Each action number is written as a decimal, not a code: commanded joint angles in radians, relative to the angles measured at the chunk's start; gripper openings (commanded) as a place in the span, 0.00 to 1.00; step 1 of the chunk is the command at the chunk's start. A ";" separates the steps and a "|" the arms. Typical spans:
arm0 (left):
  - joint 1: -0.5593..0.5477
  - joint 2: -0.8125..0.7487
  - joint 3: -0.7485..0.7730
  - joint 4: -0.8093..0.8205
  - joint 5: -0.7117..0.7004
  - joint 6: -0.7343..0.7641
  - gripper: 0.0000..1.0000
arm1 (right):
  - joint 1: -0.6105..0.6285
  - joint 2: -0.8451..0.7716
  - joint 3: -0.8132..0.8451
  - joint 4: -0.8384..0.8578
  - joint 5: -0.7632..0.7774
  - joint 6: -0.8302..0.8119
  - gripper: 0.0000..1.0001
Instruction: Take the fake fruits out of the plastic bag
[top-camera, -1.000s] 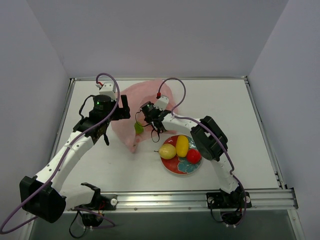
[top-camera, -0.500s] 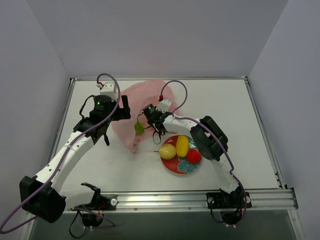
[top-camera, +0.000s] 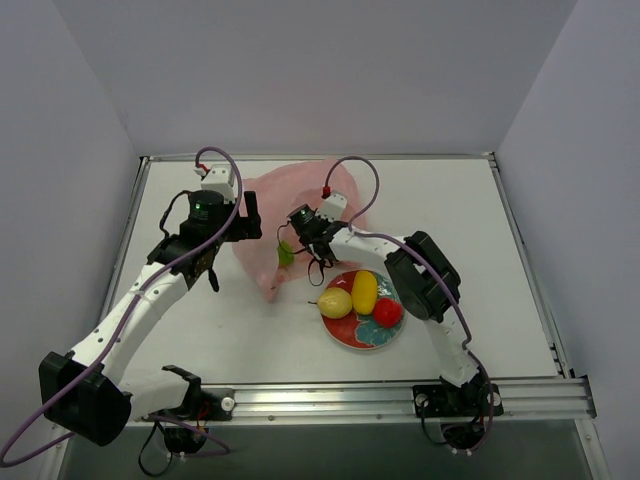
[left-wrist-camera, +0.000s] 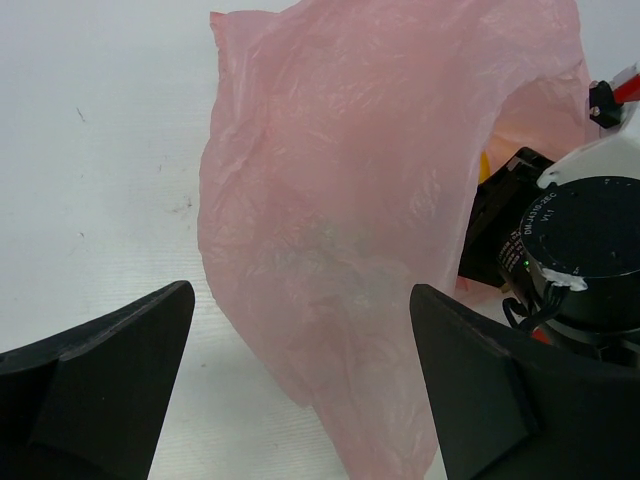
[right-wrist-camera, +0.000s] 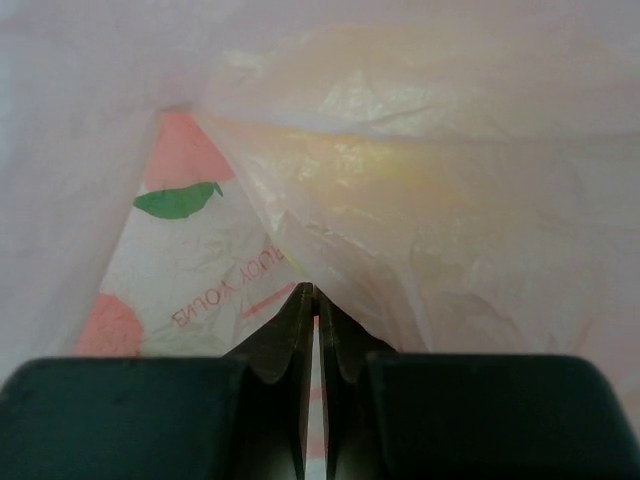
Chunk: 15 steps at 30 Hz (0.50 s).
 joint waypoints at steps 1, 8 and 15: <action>-0.007 -0.038 0.037 -0.003 -0.011 0.014 0.88 | -0.011 -0.080 0.003 -0.013 0.050 -0.026 0.00; -0.007 -0.035 0.037 -0.004 -0.010 0.014 0.88 | -0.006 -0.134 0.004 0.015 -0.083 -0.106 0.00; -0.006 -0.035 0.037 -0.004 -0.010 0.014 0.88 | -0.005 -0.208 -0.101 0.124 -0.250 -0.109 0.00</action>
